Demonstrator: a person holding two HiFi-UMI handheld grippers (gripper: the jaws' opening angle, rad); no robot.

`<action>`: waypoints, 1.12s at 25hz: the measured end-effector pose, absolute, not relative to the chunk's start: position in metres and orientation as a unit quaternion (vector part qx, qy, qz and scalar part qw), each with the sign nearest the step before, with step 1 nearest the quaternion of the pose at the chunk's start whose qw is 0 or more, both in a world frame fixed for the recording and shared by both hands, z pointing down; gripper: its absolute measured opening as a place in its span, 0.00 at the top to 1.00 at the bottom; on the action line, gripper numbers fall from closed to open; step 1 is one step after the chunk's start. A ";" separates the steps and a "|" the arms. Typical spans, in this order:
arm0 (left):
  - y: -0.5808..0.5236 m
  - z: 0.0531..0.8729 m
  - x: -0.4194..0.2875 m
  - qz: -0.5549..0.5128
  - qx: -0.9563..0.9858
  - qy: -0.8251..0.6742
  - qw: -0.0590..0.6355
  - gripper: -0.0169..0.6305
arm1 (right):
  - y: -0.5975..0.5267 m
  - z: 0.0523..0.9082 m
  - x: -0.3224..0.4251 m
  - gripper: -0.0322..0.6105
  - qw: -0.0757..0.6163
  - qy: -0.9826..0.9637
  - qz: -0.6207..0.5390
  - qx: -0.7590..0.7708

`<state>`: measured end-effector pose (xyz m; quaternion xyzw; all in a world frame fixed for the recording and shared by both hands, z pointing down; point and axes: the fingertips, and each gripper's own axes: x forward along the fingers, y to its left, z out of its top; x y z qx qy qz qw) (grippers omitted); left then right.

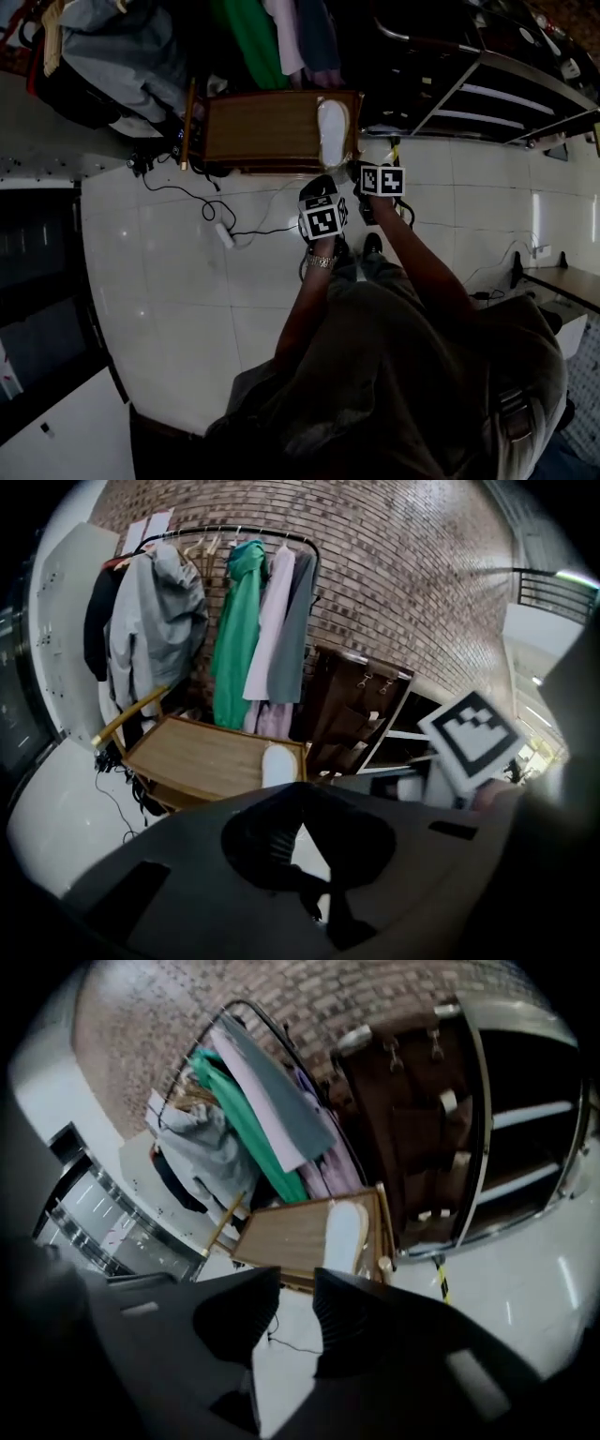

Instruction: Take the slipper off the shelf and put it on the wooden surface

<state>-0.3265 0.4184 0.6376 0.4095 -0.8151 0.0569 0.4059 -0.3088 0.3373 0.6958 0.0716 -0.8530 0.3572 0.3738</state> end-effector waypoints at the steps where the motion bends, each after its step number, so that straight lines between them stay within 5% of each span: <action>1: 0.405 0.632 -0.326 0.062 0.422 -0.810 0.403 0.97 | 0.332 0.672 -0.305 0.81 0.357 -0.864 0.350 0.065; 9: 0.291 0.577 -0.268 0.101 0.521 -0.770 0.354 0.97 | 0.256 0.587 -0.235 0.85 0.352 -0.904 0.192 0.147; 28: 0.209 0.535 -0.170 0.117 0.586 -0.726 0.341 0.96 | 0.178 0.541 -0.142 0.84 0.308 -0.908 0.179 0.221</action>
